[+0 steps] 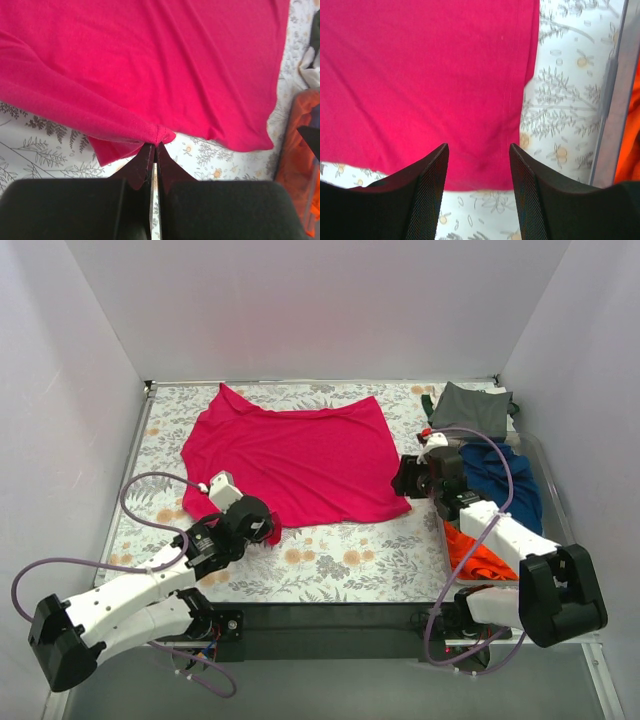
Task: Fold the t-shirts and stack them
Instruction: Fold the tshirt
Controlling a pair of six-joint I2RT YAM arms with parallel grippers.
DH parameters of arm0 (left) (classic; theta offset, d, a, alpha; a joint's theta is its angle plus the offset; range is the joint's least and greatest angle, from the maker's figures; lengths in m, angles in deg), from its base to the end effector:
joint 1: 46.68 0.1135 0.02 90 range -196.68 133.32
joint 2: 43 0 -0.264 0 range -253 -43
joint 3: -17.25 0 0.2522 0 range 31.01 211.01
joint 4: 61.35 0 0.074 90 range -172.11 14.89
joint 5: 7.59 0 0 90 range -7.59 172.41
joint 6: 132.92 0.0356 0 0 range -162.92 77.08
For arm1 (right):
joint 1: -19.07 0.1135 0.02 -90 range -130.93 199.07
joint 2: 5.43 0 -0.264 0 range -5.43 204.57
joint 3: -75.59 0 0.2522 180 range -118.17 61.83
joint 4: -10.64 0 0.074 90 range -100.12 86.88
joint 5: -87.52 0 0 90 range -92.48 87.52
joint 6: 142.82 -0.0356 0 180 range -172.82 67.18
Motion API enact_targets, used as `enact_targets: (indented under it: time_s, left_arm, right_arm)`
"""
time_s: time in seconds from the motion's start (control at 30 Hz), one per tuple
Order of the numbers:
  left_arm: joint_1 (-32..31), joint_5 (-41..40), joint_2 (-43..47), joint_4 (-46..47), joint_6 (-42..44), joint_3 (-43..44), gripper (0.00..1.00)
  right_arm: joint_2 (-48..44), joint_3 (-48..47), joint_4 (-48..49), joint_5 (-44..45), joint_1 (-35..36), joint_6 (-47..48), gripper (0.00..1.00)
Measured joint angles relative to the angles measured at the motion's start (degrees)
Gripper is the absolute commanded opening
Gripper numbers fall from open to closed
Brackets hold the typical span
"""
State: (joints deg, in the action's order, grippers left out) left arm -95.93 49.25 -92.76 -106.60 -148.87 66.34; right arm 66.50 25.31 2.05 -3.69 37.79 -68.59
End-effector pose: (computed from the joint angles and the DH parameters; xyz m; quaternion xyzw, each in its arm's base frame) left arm 0.1282 -0.1190 0.2375 -0.5161 0.7310 -0.2945 0.3356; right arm 0.2528 0.0865 0.2162 -0.0276 0.8666 0.1564 0.4730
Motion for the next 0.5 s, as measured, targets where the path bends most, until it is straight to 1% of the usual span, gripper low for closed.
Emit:
enact_targets:
  time_s: [0.13,0.23,0.37,0.5]
  left_arm:
    - [1.27,0.13,-3.23,2.05,2.51,0.0,0.0]
    - [2.69,0.0,-2.67,3.45,4.79,-0.02,0.0]
    - [7.15,1.57,-1.36,7.19,8.72,-0.11,0.0]
    - [11.78,5.46,-2.71,11.82,12.13,-1.01,0.0]
  right_arm:
    - [-3.39,3.19,-2.25,0.17,0.07,-0.74,0.47]
    - [-4.98,4.83,-3.76,0.37,0.35,-0.9,0.47]
    - [-4.94,5.55,-4.92,0.85,1.01,-0.98,0.47]
    - [-3.98,5.55,-5.73,1.75,1.64,-1.01,0.47]
